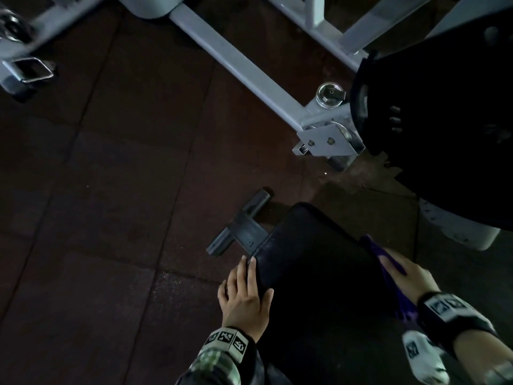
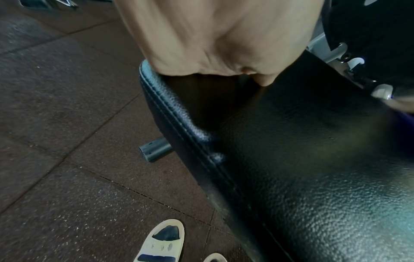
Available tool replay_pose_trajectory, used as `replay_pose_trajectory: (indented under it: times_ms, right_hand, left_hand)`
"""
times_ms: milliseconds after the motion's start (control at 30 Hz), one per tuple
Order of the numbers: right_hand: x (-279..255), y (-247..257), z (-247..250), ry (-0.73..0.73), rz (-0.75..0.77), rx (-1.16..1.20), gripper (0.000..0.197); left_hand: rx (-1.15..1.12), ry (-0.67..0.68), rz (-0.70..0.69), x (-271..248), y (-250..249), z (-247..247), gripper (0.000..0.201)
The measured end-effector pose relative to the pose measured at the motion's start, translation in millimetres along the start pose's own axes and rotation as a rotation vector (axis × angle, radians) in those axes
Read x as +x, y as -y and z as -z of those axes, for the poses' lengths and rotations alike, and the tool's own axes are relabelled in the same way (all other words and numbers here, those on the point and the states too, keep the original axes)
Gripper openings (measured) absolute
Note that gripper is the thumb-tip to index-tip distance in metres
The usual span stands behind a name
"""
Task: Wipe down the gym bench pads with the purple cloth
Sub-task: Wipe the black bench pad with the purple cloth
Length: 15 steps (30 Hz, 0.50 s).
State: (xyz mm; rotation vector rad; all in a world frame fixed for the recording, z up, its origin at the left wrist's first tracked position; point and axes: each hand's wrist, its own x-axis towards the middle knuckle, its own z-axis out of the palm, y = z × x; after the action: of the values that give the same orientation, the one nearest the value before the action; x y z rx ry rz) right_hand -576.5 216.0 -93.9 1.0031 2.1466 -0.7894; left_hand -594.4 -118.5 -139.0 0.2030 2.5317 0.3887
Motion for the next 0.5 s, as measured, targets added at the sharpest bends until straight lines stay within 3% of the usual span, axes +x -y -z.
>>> replay_pose_trajectory:
  times_ms: [100,200,367,500]
  right_hand:
    - [10,12,-8,-0.040,0.003,-0.036,0.040]
    - [32,60,-22,-0.062,0.092,-0.086,0.039]
    - [58,144,-47,-0.071,0.492,-0.095,0.040]
    - [61,161,-54,-0.024,0.740,-0.253,0.034]
  left_hand:
    - [0.006,0.010,0.000,0,0,1,0.069]
    - [0.001,0.020,0.003,0,0,1,0.072]
    - [-0.056,0.058,-0.004,-1,2,5,0.070]
    - [-0.183,-0.029,-0.044,-4,10,8,0.072]
